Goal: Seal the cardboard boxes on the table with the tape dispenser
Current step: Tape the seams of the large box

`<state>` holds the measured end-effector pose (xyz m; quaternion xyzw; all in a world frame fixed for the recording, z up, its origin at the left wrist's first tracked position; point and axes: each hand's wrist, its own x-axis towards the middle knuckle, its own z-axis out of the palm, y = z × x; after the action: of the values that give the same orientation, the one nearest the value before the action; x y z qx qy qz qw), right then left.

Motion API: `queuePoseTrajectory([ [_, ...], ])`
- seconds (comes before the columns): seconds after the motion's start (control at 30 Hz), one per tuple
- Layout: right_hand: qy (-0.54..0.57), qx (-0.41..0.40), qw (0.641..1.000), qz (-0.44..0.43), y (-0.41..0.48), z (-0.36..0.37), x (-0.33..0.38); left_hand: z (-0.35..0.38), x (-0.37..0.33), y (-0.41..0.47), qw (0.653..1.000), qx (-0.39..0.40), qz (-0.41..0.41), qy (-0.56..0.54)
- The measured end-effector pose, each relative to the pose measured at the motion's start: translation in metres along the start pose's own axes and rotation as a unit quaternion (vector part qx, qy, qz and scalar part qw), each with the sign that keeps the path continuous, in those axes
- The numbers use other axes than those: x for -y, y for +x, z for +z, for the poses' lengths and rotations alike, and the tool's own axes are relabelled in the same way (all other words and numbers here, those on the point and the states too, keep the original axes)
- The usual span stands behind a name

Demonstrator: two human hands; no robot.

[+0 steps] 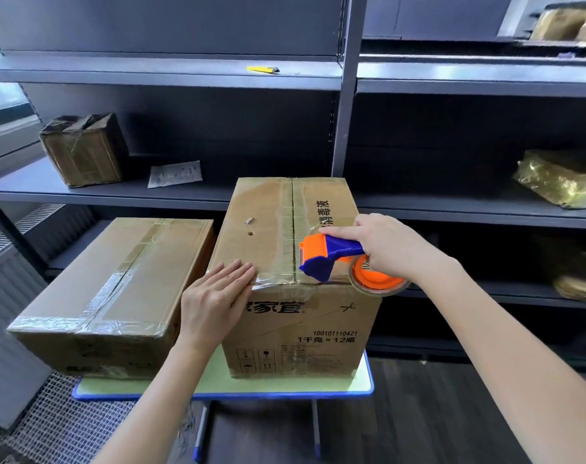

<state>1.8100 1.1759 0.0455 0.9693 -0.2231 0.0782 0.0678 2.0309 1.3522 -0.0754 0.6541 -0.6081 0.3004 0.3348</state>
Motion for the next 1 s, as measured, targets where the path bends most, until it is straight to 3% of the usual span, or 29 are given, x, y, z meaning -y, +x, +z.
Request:
queuePoseTrajectory([
  [0.2, 0.006, 0.011, 1.0, 0.008, -0.002, -0.002, -0.004, -0.007, -0.018, 0.011, 0.995, 0.073, -0.057, 0.029],
  [0.3, 0.004, 0.011, 1.0, 0.001, -0.002, -0.003, -0.001, 0.001, -0.033, 0.016, 0.992, 0.105, -0.043, 0.057],
  [0.6, -0.028, 0.006, 1.0, -0.01, -0.002, -0.006, 0.004, 0.026, -0.063, 0.019, 0.999, 0.008, -0.018, -0.027],
  [1.0, -0.02, 0.015, 1.0, -0.008, 0.001, -0.009, 0.006, 0.034, -0.072, 0.018, 0.996, 0.048, -0.047, 0.065],
])
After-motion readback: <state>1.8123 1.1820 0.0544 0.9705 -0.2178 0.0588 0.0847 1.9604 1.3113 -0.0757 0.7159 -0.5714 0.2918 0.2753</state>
